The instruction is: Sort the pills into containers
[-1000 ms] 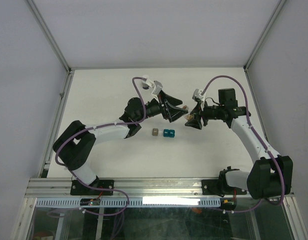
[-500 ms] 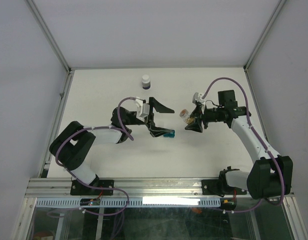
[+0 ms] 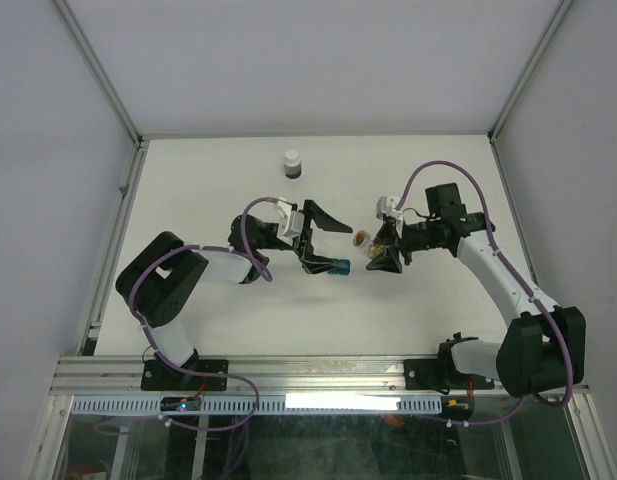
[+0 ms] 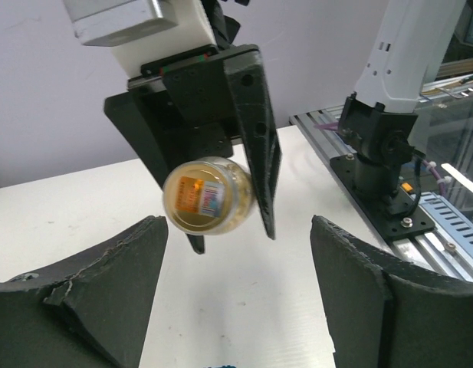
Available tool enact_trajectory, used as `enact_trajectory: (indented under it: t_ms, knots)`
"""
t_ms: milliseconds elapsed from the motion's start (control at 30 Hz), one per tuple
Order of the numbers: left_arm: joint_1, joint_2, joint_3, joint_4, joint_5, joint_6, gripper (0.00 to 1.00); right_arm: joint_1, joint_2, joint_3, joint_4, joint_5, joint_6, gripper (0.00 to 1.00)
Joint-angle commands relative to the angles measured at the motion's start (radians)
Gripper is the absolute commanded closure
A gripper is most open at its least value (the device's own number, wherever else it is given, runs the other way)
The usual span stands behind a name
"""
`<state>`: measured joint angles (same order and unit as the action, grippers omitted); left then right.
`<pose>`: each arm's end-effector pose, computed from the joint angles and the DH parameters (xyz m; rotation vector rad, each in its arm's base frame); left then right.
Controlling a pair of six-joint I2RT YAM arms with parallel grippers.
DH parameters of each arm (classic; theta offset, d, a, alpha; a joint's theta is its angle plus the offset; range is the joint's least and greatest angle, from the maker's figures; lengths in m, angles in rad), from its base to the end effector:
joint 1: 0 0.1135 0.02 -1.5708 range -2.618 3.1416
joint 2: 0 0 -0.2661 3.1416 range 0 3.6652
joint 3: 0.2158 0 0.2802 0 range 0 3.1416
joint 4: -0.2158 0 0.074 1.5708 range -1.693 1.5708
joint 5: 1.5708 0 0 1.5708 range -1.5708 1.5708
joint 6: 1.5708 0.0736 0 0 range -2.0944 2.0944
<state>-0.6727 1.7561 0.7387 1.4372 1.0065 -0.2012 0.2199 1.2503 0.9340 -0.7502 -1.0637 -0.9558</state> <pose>0.2486 -0.2776 0.2199 1.1924 0.8719 -1.2965 0.2475 0.1212 0.2419 -1.4526 1.5964 0.9738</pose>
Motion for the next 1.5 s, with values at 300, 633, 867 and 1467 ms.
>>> enact_trajectory:
  t_ms: [300, 633, 867, 1467]
  knots:
    - [-0.049, 0.017, 0.088, -0.131, -0.07, 0.11, 0.34, 0.032, 0.003, 0.014, -0.017, -0.029, -0.057, 1.0]
    - [-0.055, 0.021, 0.119, -0.182, -0.077, 0.091, 0.6, 0.033, 0.006, 0.016, -0.018, -0.017, -0.056, 1.0]
    - [-0.056, 0.018, 0.151, -0.218, -0.145, 0.008, 0.86, 0.023, 0.002, 0.026, 0.033, 0.042, 0.026, 1.0]
    - [-0.162, -0.015, 0.273, -0.578, -0.837, -0.316, 0.84, -0.048, -0.006, 0.013, 0.207, 0.175, 0.255, 1.0]
